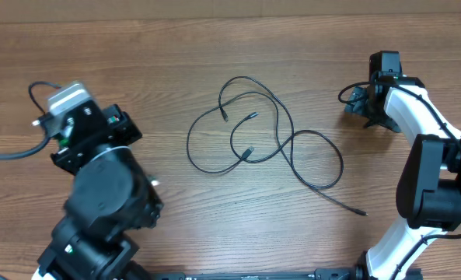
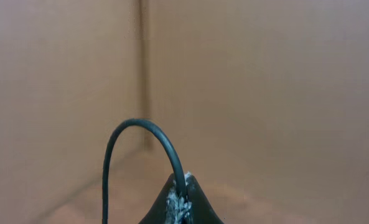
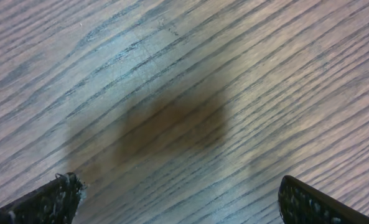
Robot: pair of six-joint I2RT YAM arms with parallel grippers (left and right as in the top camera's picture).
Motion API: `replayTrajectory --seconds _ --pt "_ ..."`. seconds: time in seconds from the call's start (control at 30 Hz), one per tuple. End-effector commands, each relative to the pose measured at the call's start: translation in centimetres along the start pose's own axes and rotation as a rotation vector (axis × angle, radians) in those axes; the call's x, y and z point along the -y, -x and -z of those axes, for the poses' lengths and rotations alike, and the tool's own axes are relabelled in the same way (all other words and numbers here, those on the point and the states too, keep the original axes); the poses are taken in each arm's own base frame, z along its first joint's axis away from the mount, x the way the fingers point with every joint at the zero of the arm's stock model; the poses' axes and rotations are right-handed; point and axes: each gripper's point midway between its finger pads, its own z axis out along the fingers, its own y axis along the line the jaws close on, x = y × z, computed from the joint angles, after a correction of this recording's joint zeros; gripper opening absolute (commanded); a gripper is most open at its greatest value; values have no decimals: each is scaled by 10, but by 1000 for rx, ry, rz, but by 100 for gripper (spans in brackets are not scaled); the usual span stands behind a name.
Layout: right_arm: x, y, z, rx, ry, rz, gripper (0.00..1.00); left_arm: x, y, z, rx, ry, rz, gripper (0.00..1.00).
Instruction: Untangle cables
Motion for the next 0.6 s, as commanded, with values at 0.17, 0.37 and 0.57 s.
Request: replayTrajectory --seconds 0.17,0.37,0.57 --pt "0 4 8 24 4 -1 100 -4 -63 -25 -118 184 -138 6" --pt "0 4 8 24 4 -1 100 11 -148 -60 -401 135 -182 6" --pt "0 4 8 24 4 -1 100 19 -229 -79 -749 42 -176 5"
